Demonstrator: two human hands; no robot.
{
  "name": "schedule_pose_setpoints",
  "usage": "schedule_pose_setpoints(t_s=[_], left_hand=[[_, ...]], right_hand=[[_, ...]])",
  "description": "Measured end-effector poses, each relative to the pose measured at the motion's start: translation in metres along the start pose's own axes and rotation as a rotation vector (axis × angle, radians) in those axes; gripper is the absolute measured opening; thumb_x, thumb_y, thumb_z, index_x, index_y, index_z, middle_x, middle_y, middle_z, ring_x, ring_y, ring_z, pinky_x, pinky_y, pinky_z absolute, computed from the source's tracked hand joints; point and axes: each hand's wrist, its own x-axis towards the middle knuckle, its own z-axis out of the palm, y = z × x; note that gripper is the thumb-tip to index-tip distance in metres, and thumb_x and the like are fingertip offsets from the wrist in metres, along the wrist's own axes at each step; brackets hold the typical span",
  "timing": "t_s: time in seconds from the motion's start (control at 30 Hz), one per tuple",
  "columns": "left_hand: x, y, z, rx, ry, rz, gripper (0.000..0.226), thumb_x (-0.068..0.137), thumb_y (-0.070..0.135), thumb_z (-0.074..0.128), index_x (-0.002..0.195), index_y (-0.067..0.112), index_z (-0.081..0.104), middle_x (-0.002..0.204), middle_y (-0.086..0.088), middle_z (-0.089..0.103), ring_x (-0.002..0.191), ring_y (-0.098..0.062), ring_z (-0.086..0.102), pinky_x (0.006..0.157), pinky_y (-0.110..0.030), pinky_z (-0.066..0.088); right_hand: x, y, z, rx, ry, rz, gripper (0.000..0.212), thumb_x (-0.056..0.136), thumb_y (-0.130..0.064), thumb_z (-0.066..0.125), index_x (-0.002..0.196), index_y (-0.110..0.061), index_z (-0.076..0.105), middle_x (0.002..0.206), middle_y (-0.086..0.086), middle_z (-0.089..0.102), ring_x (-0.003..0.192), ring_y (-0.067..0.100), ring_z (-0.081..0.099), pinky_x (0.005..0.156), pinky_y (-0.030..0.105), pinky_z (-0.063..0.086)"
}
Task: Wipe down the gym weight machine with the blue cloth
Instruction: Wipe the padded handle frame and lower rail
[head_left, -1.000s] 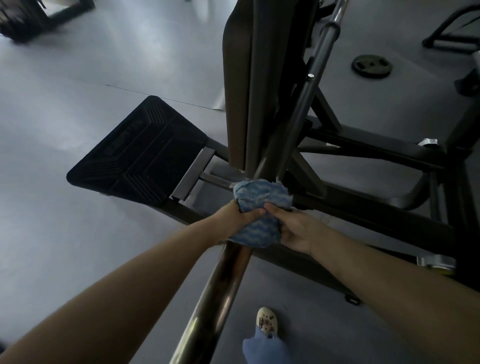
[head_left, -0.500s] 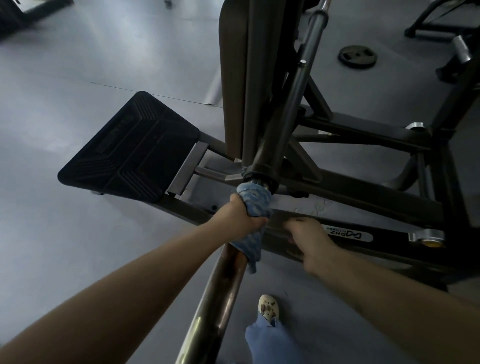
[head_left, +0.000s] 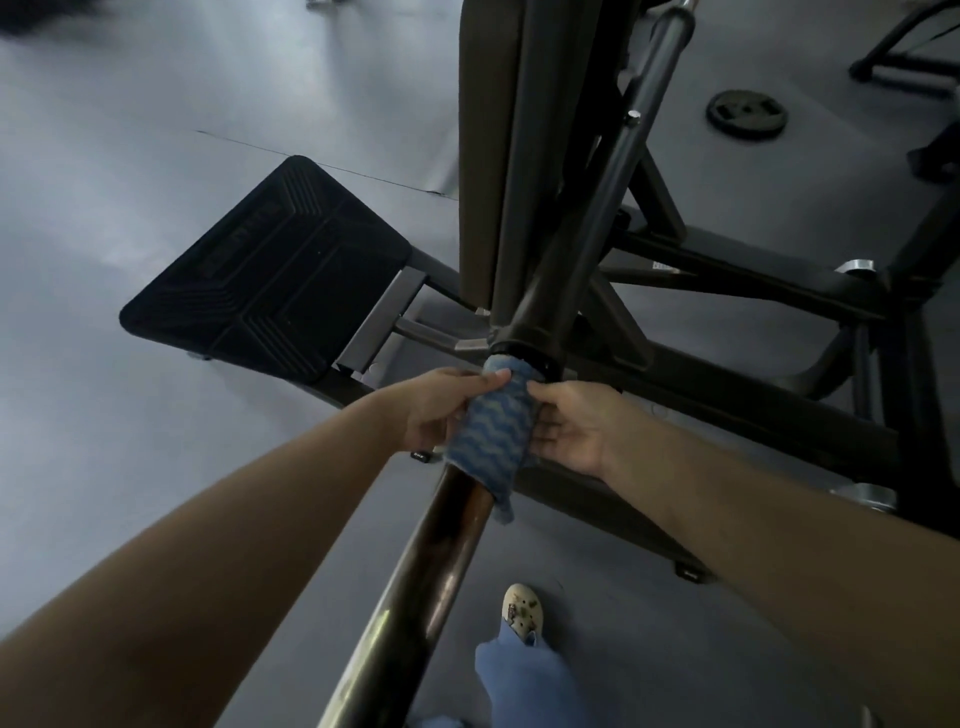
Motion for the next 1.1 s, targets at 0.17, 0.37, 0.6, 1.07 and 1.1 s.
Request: schedule_pose_setpoints(t_s=[0.17,0.37,0.6,1.07,1.1], left_hand=[[-0.014,-0.014,0.000,0.039,-0.036,0.039,0.033,0.088,0.030,0.059,0.115,0.011,0.055,0.112,-0.012,0.067,0.101,-0.026,0.066,0.088,-0.039,0.052],[-0.047,-0.052,-0.008,0.065,-0.138,0.065,0.044,0.085,0.030,0.061,0.122,0.008,0.052,0.114,-0.016,0.066,0.101,-0.028,0.066,0.086,-0.040,0.055],[-0.114,-0.116,-0.019,0.252,-0.183,0.055,0.029,0.092,0.031,0.054,0.119,0.021,0.053,0.116,-0.009,0.064,0.103,-0.025,0.064,0.081,-0.039,0.055],[-0.085,-0.079,0.002,0.099,0.030,0.099,0.023,0.096,0.029,0.052,0.105,0.010,0.060,0.088,-0.008,0.065,0.078,-0.022,0.064,0.064,-0.032,0.056],[-0.077,-0.069,0.004,0.100,0.046,0.109,0.028,0.095,0.029,0.052,0.113,0.008,0.059,0.095,-0.010,0.065,0.087,-0.027,0.064,0.075,-0.038,0.056]], right_hand=[[-0.009,0.023,0.011,0.018,0.053,-0.041,0.015,0.100,-0.022,0.045,0.092,-0.013,0.053,0.086,0.008,0.059,0.082,0.022,0.059,0.078,0.040,0.047],[-0.033,0.069,0.030,0.057,0.078,-0.026,0.030,0.101,-0.031,0.041,0.122,-0.012,0.049,0.114,0.016,0.061,0.098,0.030,0.060,0.085,0.048,0.048],[-0.078,0.160,0.055,0.012,0.030,-0.060,0.030,0.090,-0.026,0.056,0.119,-0.017,0.057,0.111,0.014,0.066,0.104,0.031,0.061,0.094,0.050,0.047],[-0.041,0.109,0.063,-0.036,0.357,-0.280,0.025,0.094,-0.012,0.054,0.119,-0.014,0.052,0.097,0.012,0.065,0.080,0.024,0.064,0.065,0.037,0.054],[-0.033,0.099,0.061,-0.032,0.361,-0.286,0.026,0.094,-0.012,0.054,0.120,-0.014,0.052,0.095,0.012,0.064,0.077,0.024,0.064,0.060,0.035,0.052]])
